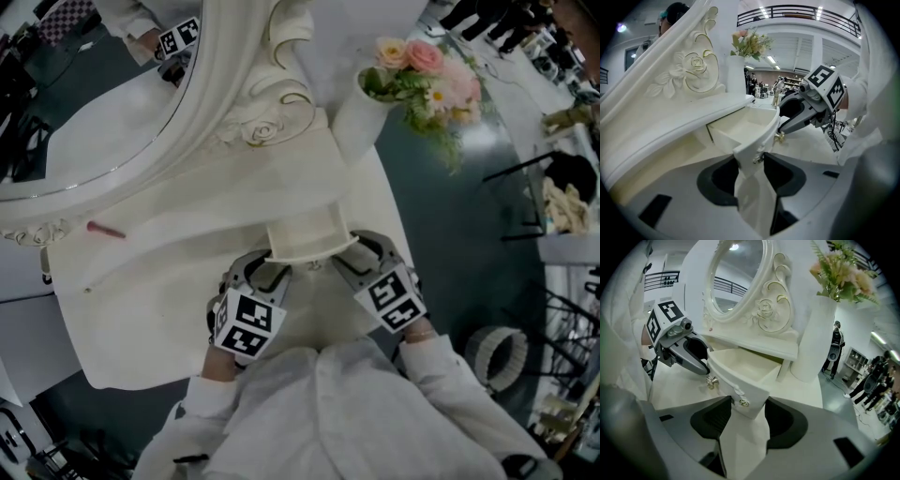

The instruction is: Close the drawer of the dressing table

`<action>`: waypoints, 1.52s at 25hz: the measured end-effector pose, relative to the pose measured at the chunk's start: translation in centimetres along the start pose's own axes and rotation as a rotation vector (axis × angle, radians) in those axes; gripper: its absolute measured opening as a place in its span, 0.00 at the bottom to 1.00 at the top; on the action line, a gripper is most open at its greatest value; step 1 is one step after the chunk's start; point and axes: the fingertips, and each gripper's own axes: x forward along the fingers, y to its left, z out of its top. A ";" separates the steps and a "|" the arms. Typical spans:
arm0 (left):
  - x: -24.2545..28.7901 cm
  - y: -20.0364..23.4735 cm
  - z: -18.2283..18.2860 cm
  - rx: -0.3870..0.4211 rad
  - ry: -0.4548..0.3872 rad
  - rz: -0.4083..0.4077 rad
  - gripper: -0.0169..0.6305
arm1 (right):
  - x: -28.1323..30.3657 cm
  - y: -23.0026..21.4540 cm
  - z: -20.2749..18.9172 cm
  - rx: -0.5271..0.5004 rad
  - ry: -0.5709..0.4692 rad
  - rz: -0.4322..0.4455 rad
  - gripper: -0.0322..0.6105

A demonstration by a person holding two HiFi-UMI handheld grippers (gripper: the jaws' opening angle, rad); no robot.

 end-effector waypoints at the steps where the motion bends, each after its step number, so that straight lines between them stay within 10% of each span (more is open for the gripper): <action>1: -0.1 0.0 0.1 0.003 -0.001 -0.003 0.29 | -0.1 -0.1 0.0 -0.004 -0.002 0.001 0.38; 38: 0.6 2.0 1.3 0.038 -0.037 0.117 0.26 | 1.1 -2.1 1.6 -0.069 -0.041 -0.073 0.37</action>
